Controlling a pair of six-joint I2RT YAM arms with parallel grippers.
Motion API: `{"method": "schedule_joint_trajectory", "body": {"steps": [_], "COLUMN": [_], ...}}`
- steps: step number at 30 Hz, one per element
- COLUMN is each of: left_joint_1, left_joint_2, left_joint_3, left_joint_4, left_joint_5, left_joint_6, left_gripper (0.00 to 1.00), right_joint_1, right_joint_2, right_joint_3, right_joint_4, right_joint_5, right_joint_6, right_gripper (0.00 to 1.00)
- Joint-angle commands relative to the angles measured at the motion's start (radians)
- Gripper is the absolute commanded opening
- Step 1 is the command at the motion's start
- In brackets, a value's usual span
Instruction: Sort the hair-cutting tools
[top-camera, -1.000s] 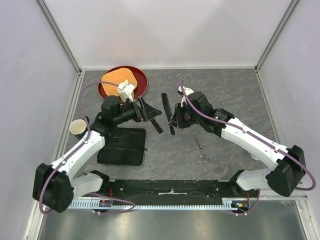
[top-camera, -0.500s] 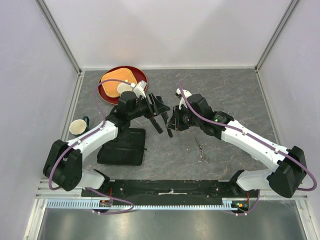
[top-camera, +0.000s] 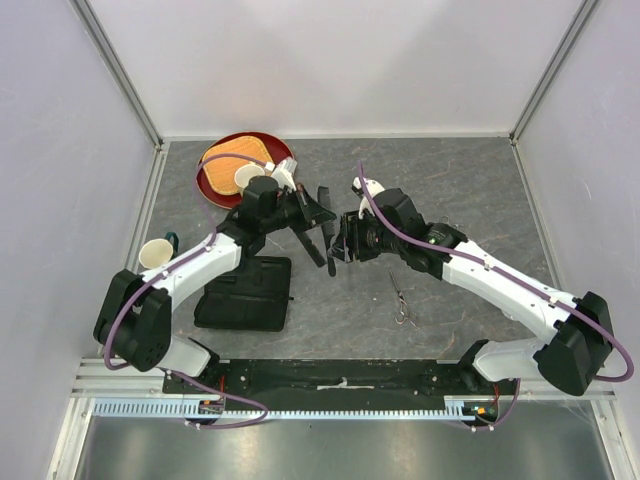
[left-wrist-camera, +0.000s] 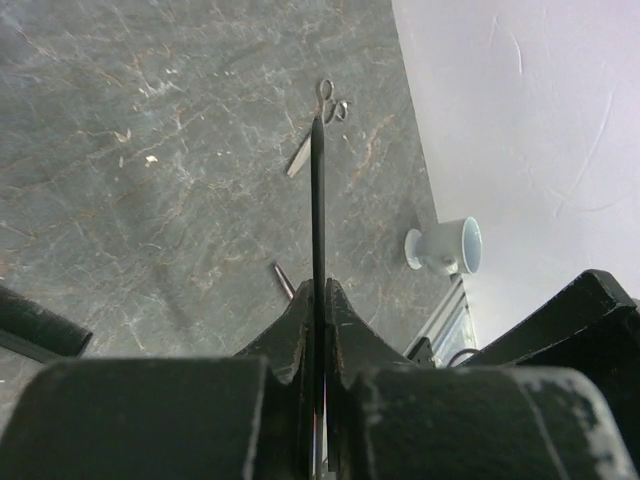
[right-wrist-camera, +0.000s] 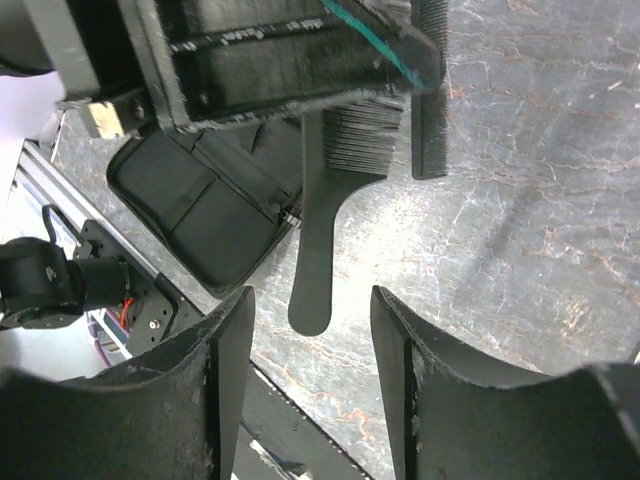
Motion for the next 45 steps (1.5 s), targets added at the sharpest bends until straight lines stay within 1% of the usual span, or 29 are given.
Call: {"method": "schedule_joint_trajectory", "body": {"steps": [1,2,3,4,5,6,7,8,11,12,14,19,21,22,25,31,35,38,40,41,43,44,45], "left_joint_1": [-0.004,-0.004,-0.004,-0.004,-0.002,-0.002,-0.002,-0.002,-0.001,-0.001,0.002,0.015,0.022,0.024,0.035,0.056,0.081,0.094,0.102,0.108,0.116,0.12,0.122], "left_joint_2": [-0.028,-0.043,-0.056,-0.068,-0.095,-0.111,-0.126,-0.146,-0.224,-0.267,-0.303,-0.407,-0.427,-0.447,-0.475,-0.505,-0.507,-0.504,-0.501,-0.499,-0.498,-0.498,-0.498], "left_joint_3": [0.083,0.089,0.104,0.112,0.12,0.135,0.14,0.144,0.147,0.144,0.141,0.124,0.117,0.115,0.111,0.118,0.117,0.117,0.118,0.118,0.118,0.118,0.117], "left_joint_4": [-0.085,-0.106,-0.162,-0.177,-0.233,-0.264,-0.328,-0.359,-0.462,-0.485,-0.539,-0.622,-0.654,-0.661,-0.686,-0.718,-0.724,-0.724,-0.724,-0.724,-0.726,-0.727,-0.724], "left_joint_5": [-0.079,-0.116,-0.142,-0.171,-0.235,-0.27,-0.309,-0.384,-0.529,-0.554,-0.608,-0.645,-0.642,-0.637,-0.622,-0.591,-0.55,-0.524,-0.504,-0.498,-0.489,-0.486,-0.486], "left_joint_6": [0.113,0.129,0.159,0.175,0.19,0.221,0.235,0.248,0.294,0.314,0.33,0.353,0.35,0.35,0.351,0.379,0.394,0.406,0.414,0.419,0.422,0.423,0.423], "left_gripper": [0.02,0.02,0.02,0.02,0.02,0.02,0.02,0.02,0.03,0.04,0.05,0.08,0.08,0.09,0.1,0.13,0.14,0.15,0.15,0.14,0.08,0.03,0.02], "right_joint_1": [0.004,0.003,0.004,0.006,0.004,0.004,0.007,0.009,0.029,0.035,0.056,0.11,0.138,0.145,0.165,0.176,0.178,0.176,0.178,0.179,0.178,0.178,0.176], "right_joint_2": [-0.009,-0.007,-0.006,0.001,0.005,0.011,0.028,0.037,0.082,0.111,0.154,0.326,0.404,0.427,0.51,0.611,0.672,0.731,0.758,0.761,0.761,0.758,0.745], "right_joint_3": [0.02,0.017,0.012,0.001,-0.006,-0.012,-0.029,-0.04,-0.075,-0.083,-0.094,-0.077,-0.06,-0.039,-0.002,0.056,0.104,0.159,0.184,0.187,0.193,0.193,0.186], "right_joint_4": [-0.043,-0.047,-0.052,-0.058,-0.058,-0.058,-0.045,-0.032,0.047,0.075,0.15,0.342,0.374,0.415,0.469,0.529,0.523,0.485,0.47,0.462,0.434,0.425,0.414], "right_joint_5": [0.058,0.068,0.07,0.071,0.074,0.073,0.064,0.056,0.032,0.025,0.01,-0.001,0.002,0.011,0.024,0.074,0.094,0.104,0.105,0.11,0.136,0.146,0.156], "right_joint_6": [-0.018,-0.023,-0.033,-0.036,-0.038,-0.035,-0.03,-0.027,-0.006,0.0,0.02,0.089,0.127,0.138,0.178,0.218,0.214,0.201,0.194,0.194,0.189,0.183,0.177], "right_gripper": [0.62,0.64,0.66,0.67,0.68,0.68,0.68,0.68,0.68,0.68,0.68,0.67,0.67,0.67,0.66,0.61,0.57,0.5,0.42,0.33,0.25,0.15,0.11]}}
